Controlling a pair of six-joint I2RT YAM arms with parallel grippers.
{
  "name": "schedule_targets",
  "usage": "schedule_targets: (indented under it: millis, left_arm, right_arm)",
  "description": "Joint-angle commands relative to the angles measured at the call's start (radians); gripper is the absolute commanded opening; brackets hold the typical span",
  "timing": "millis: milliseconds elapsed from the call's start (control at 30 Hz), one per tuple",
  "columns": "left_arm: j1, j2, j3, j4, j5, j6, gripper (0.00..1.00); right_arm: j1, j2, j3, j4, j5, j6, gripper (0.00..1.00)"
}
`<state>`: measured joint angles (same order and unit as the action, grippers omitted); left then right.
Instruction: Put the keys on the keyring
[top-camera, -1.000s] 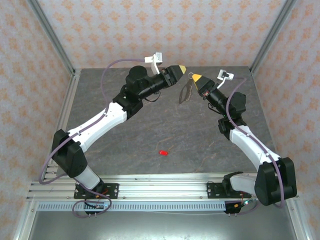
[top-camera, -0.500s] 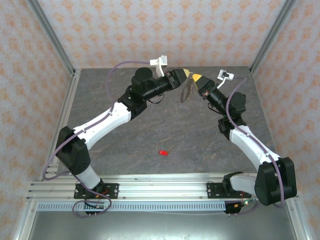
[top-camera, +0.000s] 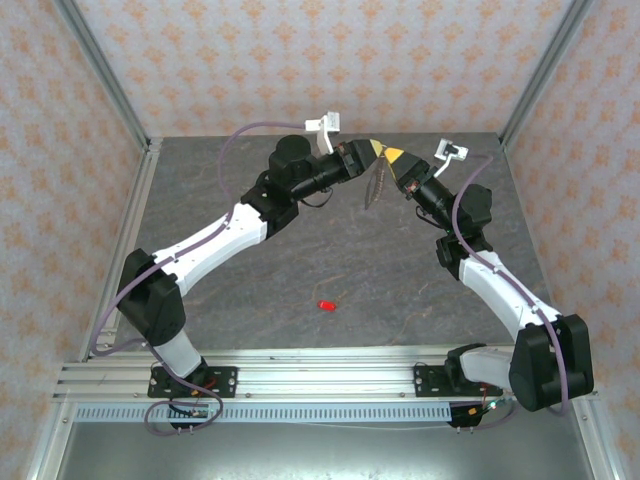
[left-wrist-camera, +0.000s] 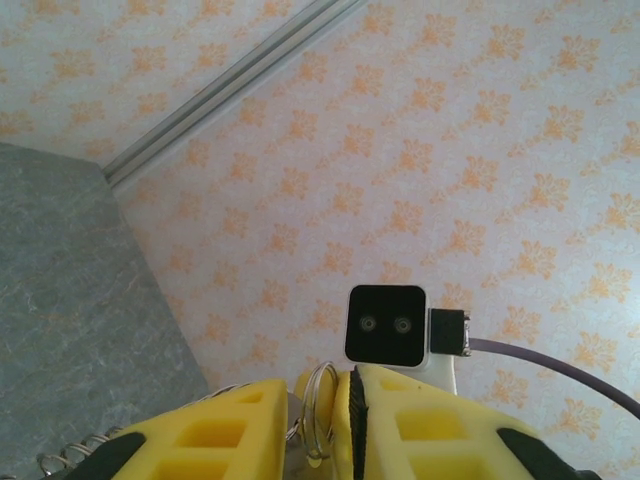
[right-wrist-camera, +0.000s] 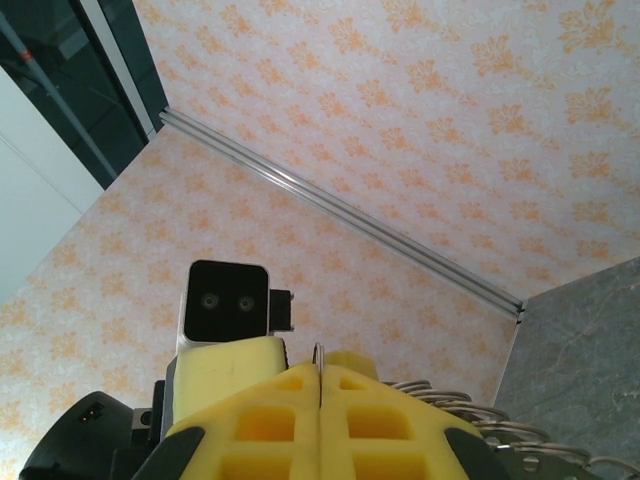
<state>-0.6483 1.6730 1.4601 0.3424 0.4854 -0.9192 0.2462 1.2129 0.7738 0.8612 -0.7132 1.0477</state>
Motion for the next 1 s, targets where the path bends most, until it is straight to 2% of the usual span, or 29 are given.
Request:
schedule_targets:
  millis: [0,200,467,633,700,800,867,967]
  left_arm:
    - [-0.014,0.005,0.042,0.045,-0.002,-0.001,0.22]
    - [-0.013,0.017,0.054,0.042,0.002,0.000,0.16]
    - [-0.016,0.023,0.056,0.035,0.004,0.003,0.14]
    - [-0.016,0.020,0.054,0.031,0.001,0.010,0.04]
    - [-0.016,0.015,0.055,0.018,-0.001,0.019,0.00]
    - [-0.011,0.002,0.064,-0.027,0.003,0.059,0.00]
    - [-0.001,-0.006,0.079,-0.064,0.024,0.085,0.00]
    - [0.026,-0.002,0.119,-0.105,0.101,0.115,0.00]
  right_arm:
    - [0.010,-0.004,-0.002,0.071,0.001,0.003,0.00]
    - [0.010,-0.006,-0.001,0.070,-0.002,0.003,0.00]
    - [0.009,-0.004,0.001,0.068,-0.002,0.002,0.00]
    - [0.010,-0.009,0.002,0.053,-0.001,-0.004,0.00]
    - [0.005,-0.023,0.011,-0.019,0.007,-0.036,0.01]
    - [-0.022,-0.081,0.010,-0.133,0.023,-0.099,0.21]
    - [-0.056,-0.114,0.009,-0.180,0.016,-0.120,0.25]
    - [-0.112,-0.148,0.007,-0.217,-0.011,-0.130,0.27]
